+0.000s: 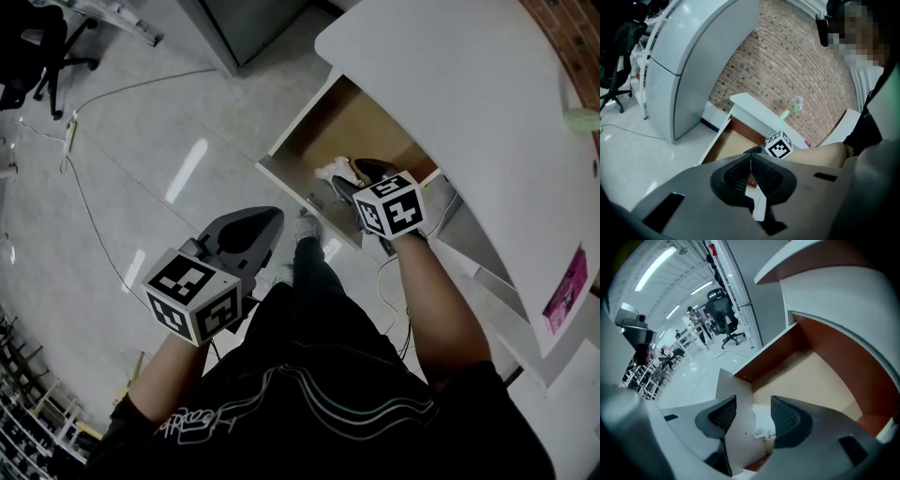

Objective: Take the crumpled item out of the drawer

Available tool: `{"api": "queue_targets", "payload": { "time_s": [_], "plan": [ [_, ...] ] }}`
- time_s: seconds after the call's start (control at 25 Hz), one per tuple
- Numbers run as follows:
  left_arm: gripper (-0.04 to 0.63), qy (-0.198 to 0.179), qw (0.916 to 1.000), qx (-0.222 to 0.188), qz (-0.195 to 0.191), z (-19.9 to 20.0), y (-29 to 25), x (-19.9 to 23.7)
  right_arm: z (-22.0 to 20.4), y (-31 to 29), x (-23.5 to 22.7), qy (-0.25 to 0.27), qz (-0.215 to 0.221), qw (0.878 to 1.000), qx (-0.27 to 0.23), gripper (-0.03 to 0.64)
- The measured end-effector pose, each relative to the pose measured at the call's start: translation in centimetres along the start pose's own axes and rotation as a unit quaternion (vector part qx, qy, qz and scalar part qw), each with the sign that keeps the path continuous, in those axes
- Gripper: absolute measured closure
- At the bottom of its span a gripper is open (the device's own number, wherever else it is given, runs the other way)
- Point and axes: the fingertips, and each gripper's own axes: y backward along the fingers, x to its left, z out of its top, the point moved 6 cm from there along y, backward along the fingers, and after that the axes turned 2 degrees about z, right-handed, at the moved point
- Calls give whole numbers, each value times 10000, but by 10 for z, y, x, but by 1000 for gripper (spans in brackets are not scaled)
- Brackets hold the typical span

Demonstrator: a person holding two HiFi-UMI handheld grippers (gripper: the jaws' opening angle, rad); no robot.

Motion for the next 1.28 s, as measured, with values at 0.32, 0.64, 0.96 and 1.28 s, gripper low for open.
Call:
{"api": "queue_targets", "payload": {
  "time_s": [0.32,0.64,0.96,1.28],
  "plan": [
    [572,271,9995,70,128,-13,-15,29,-26,-58,-31,-254,-78,9960,849,396],
    [572,521,9982,92,267,-28,-22,55,-44,-95,-48,-90,-197,9913,1296,396],
    [572,747,9966,134,331,-37,-27,74,-54,-109,-56,-74,-372,9871,1556,399],
    [572,861,9955,78,385,-42,-28,84,-58,-115,-58,-146,-478,9852,1641,471]
  ]
}}
